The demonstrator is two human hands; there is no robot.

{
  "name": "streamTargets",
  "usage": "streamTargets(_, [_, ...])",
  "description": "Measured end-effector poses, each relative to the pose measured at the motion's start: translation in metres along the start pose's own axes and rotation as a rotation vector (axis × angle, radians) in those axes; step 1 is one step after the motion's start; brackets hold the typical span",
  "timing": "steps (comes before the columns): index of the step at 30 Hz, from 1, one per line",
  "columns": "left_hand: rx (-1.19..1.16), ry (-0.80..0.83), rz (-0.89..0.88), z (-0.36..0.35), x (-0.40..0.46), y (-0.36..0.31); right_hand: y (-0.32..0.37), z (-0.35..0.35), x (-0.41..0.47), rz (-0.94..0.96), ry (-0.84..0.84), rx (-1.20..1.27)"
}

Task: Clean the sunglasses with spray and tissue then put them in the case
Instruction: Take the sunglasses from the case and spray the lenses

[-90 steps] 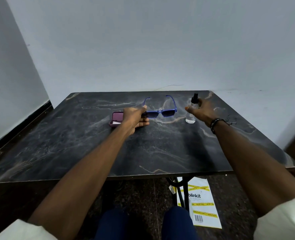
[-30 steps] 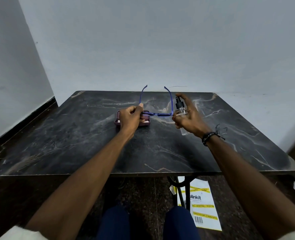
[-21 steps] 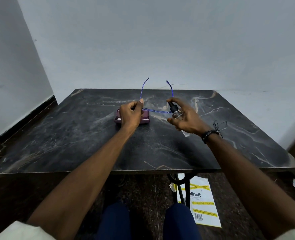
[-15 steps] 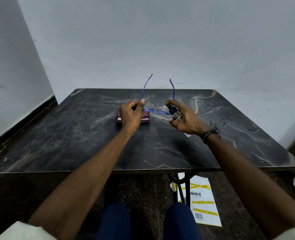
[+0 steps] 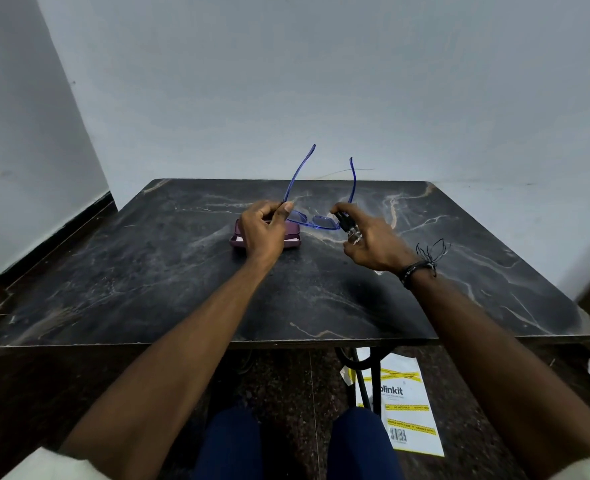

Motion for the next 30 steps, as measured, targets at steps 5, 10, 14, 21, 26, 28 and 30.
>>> streamTargets(5, [-0.011, -0.018, 0.033, -0.001, -0.001, 0.004, -0.004, -0.003, 0.004, -0.034, -0.023, -0.062])
streamTargets(10, [-0.026, -0.016, 0.055, -0.005, -0.003, 0.004, 0.001, -0.005, 0.008, -0.015, -0.059, -0.136])
streamTargets(14, [-0.036, -0.025, 0.071, -0.006, -0.005, 0.005, 0.001, -0.007, 0.007, -0.028, -0.061, -0.174])
streamTargets(21, [-0.047, -0.038, 0.089, -0.008, -0.006, 0.007, -0.002, -0.005, 0.008, -0.058, -0.109, -0.202])
streamTargets(26, [-0.054, -0.030, 0.096, -0.009, -0.007, 0.008, -0.005, -0.008, 0.008, -0.053, -0.124, -0.216])
streamTargets(28, [-0.051, -0.029, 0.096, -0.009, -0.008, 0.007, -0.006, -0.010, 0.009, -0.052, -0.136, -0.214])
streamTargets(30, [-0.050, -0.031, 0.087, -0.010, -0.010, 0.006, -0.008, -0.011, 0.010, -0.063, -0.136, -0.227])
Point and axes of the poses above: each hand's wrist, its own x-axis towards the middle knuckle, its own z-axis out of the back of the hand, y = z × x, the point moved 6 cm from there along x, towards the middle knuckle, and after that the axes turned 5 degrees about x, right-handed, at the moved point
